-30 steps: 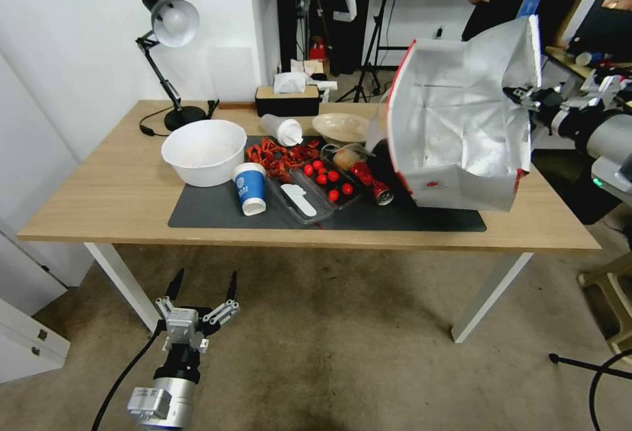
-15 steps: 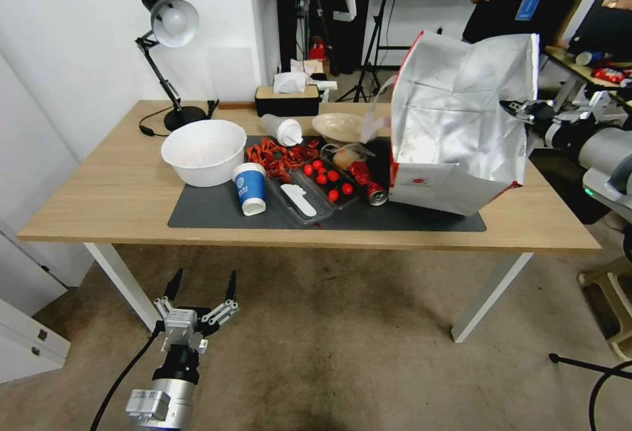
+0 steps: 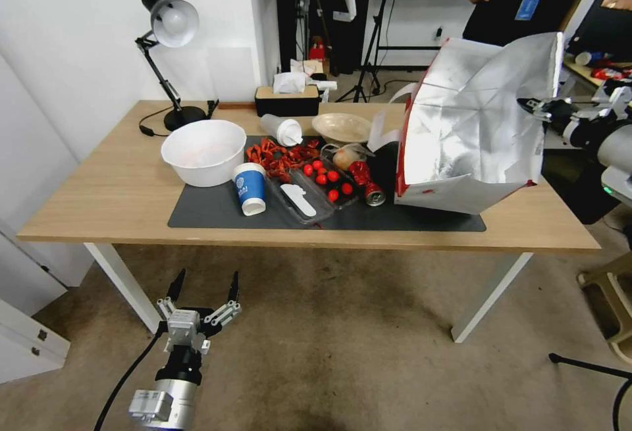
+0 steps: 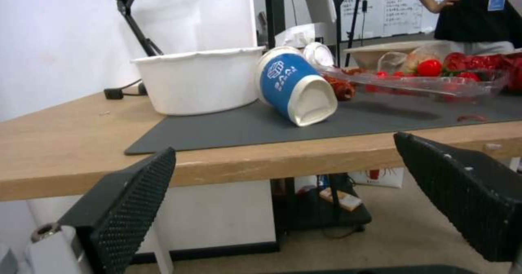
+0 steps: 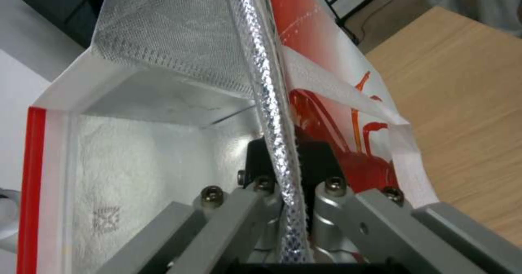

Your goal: Pick up the food delivery bag from the floor and place it on the table.

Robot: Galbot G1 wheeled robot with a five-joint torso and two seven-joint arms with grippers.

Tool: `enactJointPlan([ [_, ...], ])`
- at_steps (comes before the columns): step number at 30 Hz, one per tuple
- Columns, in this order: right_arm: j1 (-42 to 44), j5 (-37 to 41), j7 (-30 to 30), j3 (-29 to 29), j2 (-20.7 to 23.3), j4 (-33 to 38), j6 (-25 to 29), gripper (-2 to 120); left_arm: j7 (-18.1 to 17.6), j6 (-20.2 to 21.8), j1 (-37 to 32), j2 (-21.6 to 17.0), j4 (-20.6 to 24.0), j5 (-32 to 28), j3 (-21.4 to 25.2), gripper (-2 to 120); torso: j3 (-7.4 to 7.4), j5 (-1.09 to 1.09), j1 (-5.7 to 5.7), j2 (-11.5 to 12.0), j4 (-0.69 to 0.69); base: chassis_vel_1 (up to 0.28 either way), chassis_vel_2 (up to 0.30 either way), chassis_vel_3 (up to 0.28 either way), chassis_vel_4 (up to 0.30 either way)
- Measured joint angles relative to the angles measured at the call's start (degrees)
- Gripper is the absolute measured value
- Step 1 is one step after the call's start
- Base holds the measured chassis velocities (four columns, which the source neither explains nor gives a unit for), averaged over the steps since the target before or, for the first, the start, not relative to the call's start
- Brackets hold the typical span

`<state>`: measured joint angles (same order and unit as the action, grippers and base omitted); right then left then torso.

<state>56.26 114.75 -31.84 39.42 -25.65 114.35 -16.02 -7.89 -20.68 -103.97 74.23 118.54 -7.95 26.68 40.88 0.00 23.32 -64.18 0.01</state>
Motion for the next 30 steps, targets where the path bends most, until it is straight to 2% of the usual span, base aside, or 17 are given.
enactJointPlan([
  [10, -0.02, -0.64, -0.91, -0.17, -0.27, -0.18, -0.51, 0, 0.02, 0.04, -0.01, -0.04, -0.24, 0.00, -0.07, 100, 0.00, 0.00, 0.01, 0.00, -0.01, 0.000, 0.000, 0.000, 0.000],
  [13, 0.02, -1.30, -1.12, -0.24, -0.25, -0.10, -0.71, 3, 0.02, 0.09, 0.06, -0.07, -0.27, -0.03, -0.10, 100, 0.00, 0.00, 0.00, 0.00, 0.00, 0.000, 0.000, 0.000, 0.000],
  [15, 0.05, -2.49, -1.29, -0.25, -0.07, -0.05, -0.79, 15, 0.02, 0.19, 0.14, -0.11, -0.28, -0.07, -0.13, 100, 0.00, -0.01, 0.00, 0.00, -0.01, 0.000, 0.000, 0.000, 0.000],
  [18, -0.01, -2.95, -1.54, -0.27, 0.08, -0.05, -0.66, 22, 0.03, 0.23, 0.16, -0.13, -0.29, -0.09, -0.13, 100, 0.00, 0.00, 0.00, 0.00, 0.00, 0.000, 0.000, 0.000, 0.000],
  [20, -0.17, -3.38, -1.90, -0.31, 0.30, -0.08, -0.25, 34, 0.03, 0.24, 0.16, -0.14, -0.31, -0.13, -0.14, 100, 0.00, 0.00, 0.00, 0.00, 0.00, 0.000, 0.000, 0.000, 0.000],
  [21, -0.17, -3.38, -1.90, -0.31, 0.30, -0.08, -0.25, 34, 0.03, 0.24, 0.16, -0.14, -0.31, -0.13, -0.14, 100, 0.00, 0.00, 0.00, 0.00, 0.00, 0.000, 0.000, 0.000, 0.000],
  [24, -0.24, -4.73, -2.00, -0.41, 0.45, -0.16, 0.05, 49, 0.04, 0.26, 0.16, -0.14, -0.35, -0.15, -0.14, 100, 0.00, -0.01, 0.00, 0.00, 0.00, 0.000, 0.000, 0.000, 0.000],
  [25, -0.24, -4.73, -2.00, -0.41, 0.45, -0.16, 0.05, 49, 0.04, 0.26, 0.16, -0.14, -0.35, -0.15, -0.14, 100, 0.00, -0.01, 0.00, 0.00, 0.00, 0.000, 0.000, 0.000, 0.000],
  [29, 0.02, -9.06, -1.66, -0.83, 0.45, -0.05, 1.21, 69, 0.04, 0.42, 0.11, -0.17, -0.35, -0.18, -0.09, 100, 0.00, 0.00, 0.00, 0.00, 0.00, 0.000, 0.000, 0.000, 0.000],
  [30, 0.02, -9.06, -1.66, -0.83, 0.45, -0.05, 1.21, 69, 0.04, 0.42, 0.11, -0.17, -0.35, -0.18, -0.09, 100, 0.00, 0.00, 0.00, 0.00, 0.00, 0.000, 0.000, 0.000, 0.000],
])
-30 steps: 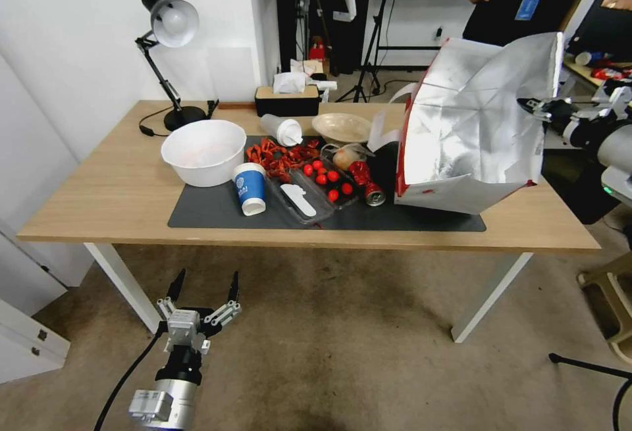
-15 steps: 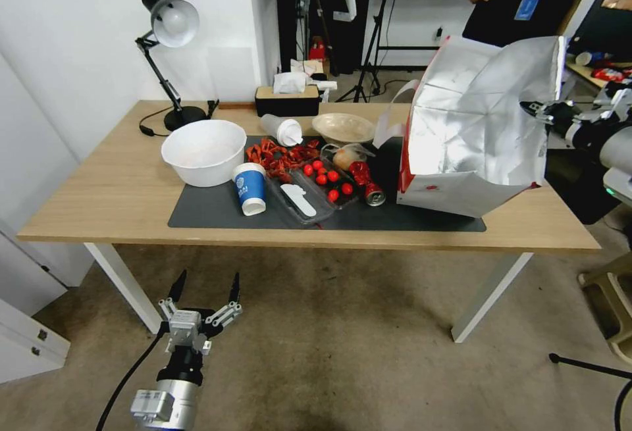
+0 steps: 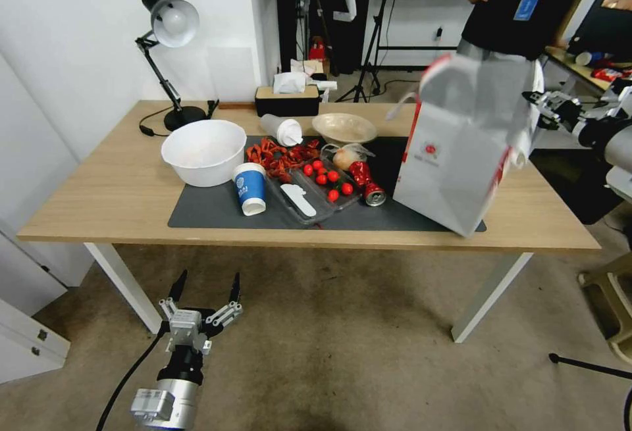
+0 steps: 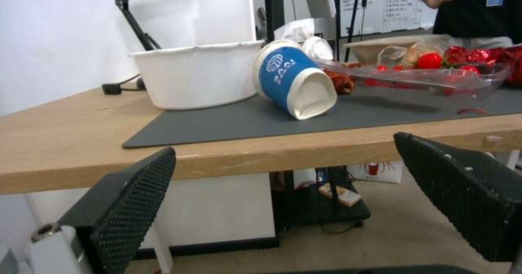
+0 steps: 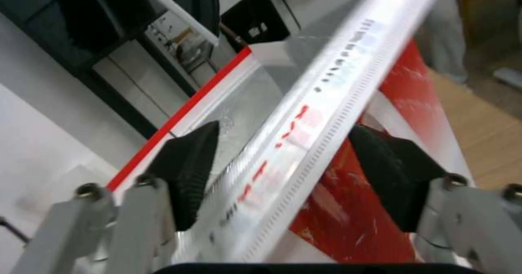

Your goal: Pick up the food delivery bag from the floor and place it on the table.

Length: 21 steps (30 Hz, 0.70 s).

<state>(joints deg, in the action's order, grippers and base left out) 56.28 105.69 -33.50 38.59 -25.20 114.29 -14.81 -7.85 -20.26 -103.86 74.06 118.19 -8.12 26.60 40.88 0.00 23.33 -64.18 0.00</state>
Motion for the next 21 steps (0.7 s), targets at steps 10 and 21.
enactJointPlan([
  [10, 0.22, -2.34, -4.37, 0.55, 1.11, 1.16, -2.08, 100, -0.02, -0.02, -0.33, -0.13, 0.37, -0.02, 0.30, 100, 0.00, 0.00, 0.00, 0.00, 0.00, 0.000, 0.000, 0.000, 0.000],
  [21, 1.64, -4.38, -9.18, 1.72, 1.78, 4.31, -2.99, 100, -0.24, -0.27, -0.47, 0.02, 0.77, -0.07, 0.65, 100, 0.00, 0.00, 0.00, 0.00, 0.00, 0.000, 0.000, 0.000, 0.000],
])
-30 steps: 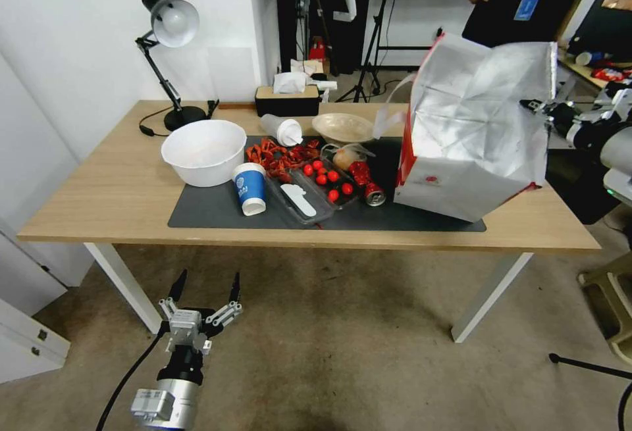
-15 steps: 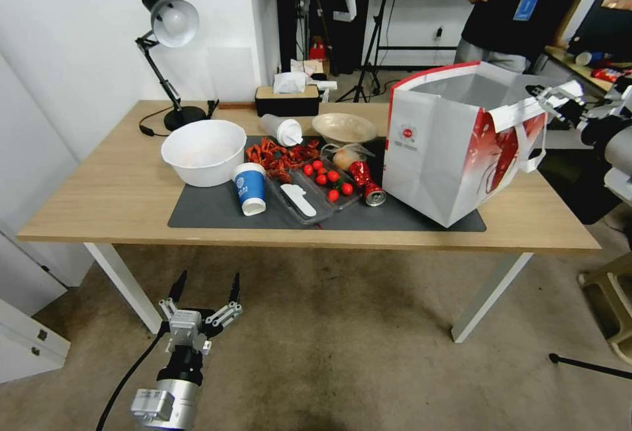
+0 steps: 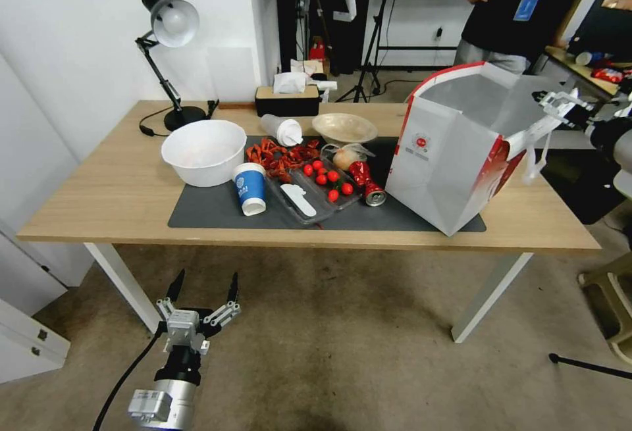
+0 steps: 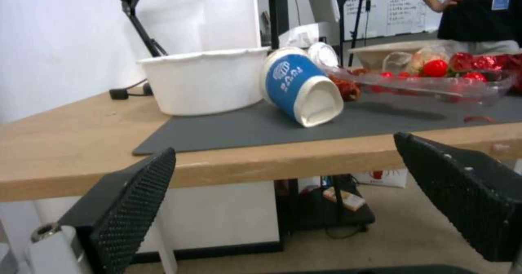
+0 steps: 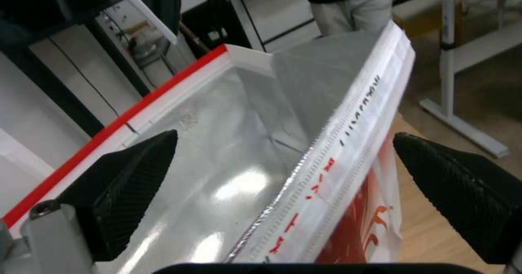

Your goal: Pick up the food delivery bag from the floor and place it on the table.

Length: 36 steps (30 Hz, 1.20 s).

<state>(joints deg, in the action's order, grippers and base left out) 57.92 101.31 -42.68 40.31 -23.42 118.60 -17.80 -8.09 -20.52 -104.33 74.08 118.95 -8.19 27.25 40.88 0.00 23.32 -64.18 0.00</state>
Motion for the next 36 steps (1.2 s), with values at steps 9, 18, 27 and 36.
enactJointPlan([
  [9, 9.32, -23.00, 12.70, 1.29, -3.74, 6.97, 8.45, 100, 0.01, -0.68, 0.47, 0.14, 1.56, -0.72, 0.91, 100, 0.00, 0.00, 0.00, 0.00, 0.00, 0.000, 0.000, 0.000, 0.000],
  [18, 20.37, -49.72, 24.18, -0.96, -9.23, 13.58, 22.09, 100, -0.84, -0.75, 0.47, 0.31, 2.49, -1.36, 1.25, 100, 0.00, -0.01, 0.00, 0.00, 0.00, 0.000, 0.000, 0.000, 0.000],
  [27, 33.59, -64.58, 29.03, 0.30, -15.32, 17.53, 29.88, 100, 0.83, -1.76, 0.60, 0.49, 3.05, -1.58, 1.40, 100, -0.01, -0.01, 0.00, 0.00, 0.00, 0.000, 0.000, 0.000, 0.000],
  [36, 48.55, -75.58, 33.88, -3.62, -27.88, 17.16, 37.01, 100, 2.08, -2.78, 0.24, 0.36, 2.71, -1.76, 1.23, 100, -0.01, -0.01, -0.01, -0.01, 0.01, 0.000, 0.000, 0.000, 0.000],
])
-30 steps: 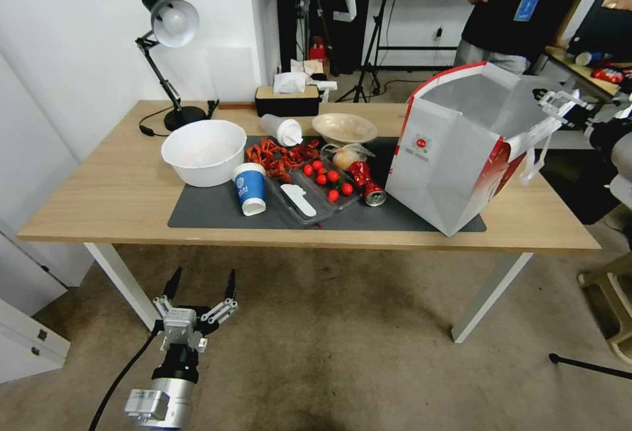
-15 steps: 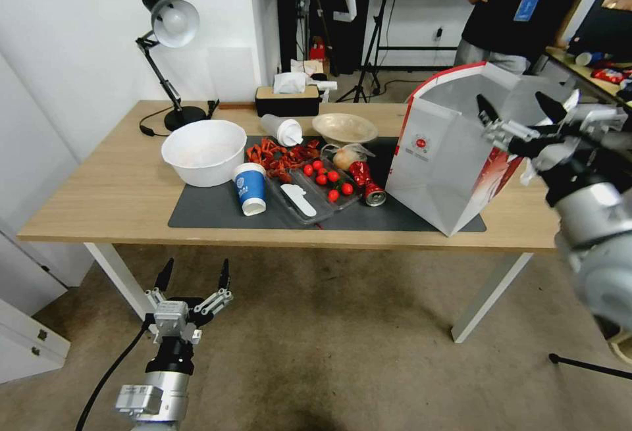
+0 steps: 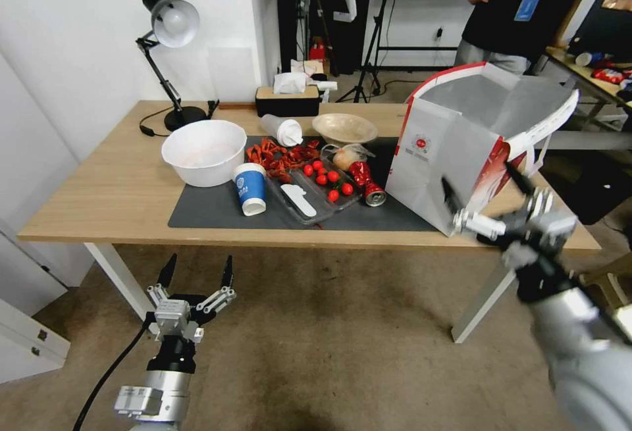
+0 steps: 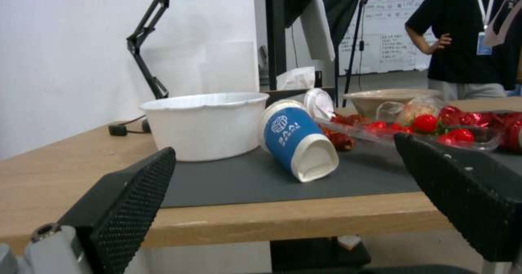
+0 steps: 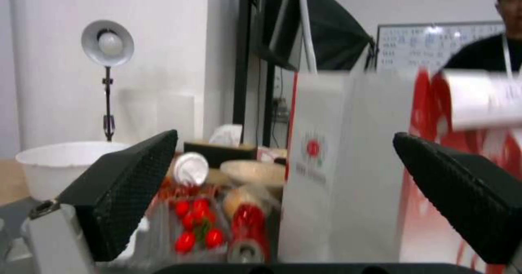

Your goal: Pick up the food delivery bag from the floor and place it on the table.

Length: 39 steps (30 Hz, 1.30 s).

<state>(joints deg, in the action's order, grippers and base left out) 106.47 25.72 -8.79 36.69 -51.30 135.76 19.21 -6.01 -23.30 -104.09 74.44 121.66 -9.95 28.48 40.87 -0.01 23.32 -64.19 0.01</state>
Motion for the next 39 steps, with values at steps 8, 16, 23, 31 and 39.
enactJointPlan([
  [8, 3.79, -2.85, -2.09, -6.22, -6.98, -3.70, 3.21, 100, 0.72, -0.11, -0.47, -0.09, -0.34, -0.18, -0.18, 100, 0.01, 0.00, 0.00, 0.00, -0.01, 0.000, 0.000, 0.000, 0.000],
  [16, 3.67, -5.30, -1.73, -10.48, -10.17, -11.47, 9.24, 100, 0.95, 1.04, -0.12, -0.04, -0.74, -1.55, -0.34, 100, 0.01, 0.02, 0.01, 0.00, -0.01, 0.000, 0.000, 0.000, 0.000],
  [23, 3.17, -5.40, 0.25, -10.32, -10.50, -12.40, 10.05, 100, 1.34, 1.39, 0.08, 0.08, -1.12, -1.52, -0.77, 100, 0.01, 0.00, 0.00, 0.00, -0.02, 0.000, 0.000, 0.000, 0.000],
  [31, 2.73, -4.96, 1.45, -10.39, -10.50, -12.49, 10.02, 100, 1.39, 1.67, 0.20, 0.09, -1.45, -1.55, -0.78, 100, 0.01, 0.01, 0.01, 0.01, -0.01, 0.000, 0.000, 0.000, 0.000],
  [39, 2.68, -4.84, 1.46, -10.39, -10.42, -12.49, 9.99, 100, 1.37, 1.71, 0.20, 0.06, -1.49, -1.54, -0.76, 100, 0.01, 0.01, 0.01, 0.01, -0.01, 0.000, 0.000, 0.000, 0.000],
])
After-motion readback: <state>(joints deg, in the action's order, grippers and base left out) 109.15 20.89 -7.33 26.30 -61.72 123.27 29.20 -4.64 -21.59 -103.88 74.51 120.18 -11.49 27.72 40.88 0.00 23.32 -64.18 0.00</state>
